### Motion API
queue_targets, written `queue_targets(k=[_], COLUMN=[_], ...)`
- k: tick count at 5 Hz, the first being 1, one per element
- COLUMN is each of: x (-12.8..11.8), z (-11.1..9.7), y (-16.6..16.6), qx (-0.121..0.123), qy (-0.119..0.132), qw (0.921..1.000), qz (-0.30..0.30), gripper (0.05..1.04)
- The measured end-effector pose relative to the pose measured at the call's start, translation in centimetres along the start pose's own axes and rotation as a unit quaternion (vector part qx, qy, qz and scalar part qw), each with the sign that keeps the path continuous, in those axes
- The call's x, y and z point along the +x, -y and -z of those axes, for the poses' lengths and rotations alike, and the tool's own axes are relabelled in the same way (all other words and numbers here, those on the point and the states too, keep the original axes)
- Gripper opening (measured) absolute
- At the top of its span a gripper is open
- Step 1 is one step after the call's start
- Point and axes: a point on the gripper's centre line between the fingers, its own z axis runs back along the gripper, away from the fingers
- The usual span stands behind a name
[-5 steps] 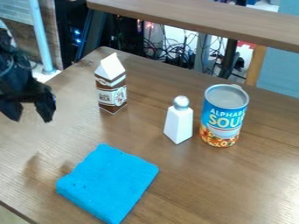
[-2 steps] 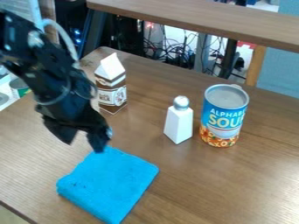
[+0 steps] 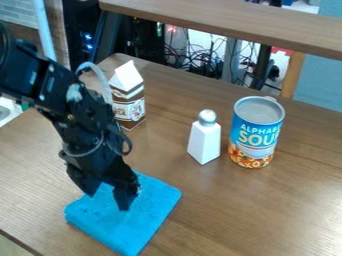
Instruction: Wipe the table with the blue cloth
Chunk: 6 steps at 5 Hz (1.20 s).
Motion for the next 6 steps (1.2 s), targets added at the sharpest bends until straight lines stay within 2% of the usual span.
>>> queue_targets(k=[1, 4, 5, 6], x=[-0.5, -3.0, -3.2, -2.7], z=[1.2, 0.8, 0.9, 1.2], y=[0.7, 9.0, 10.7, 10.0], qx=[0.001, -0.044, -0.041, -0.039], qy=[-0.012, -0.027, -0.027, -0.019], qw=[0.9999, 0.9957, 0.9948, 0.9961], qz=[0.007, 0.076, 0.089, 0.076], gripper=[1.000, 1.000, 1.000, 1.001])
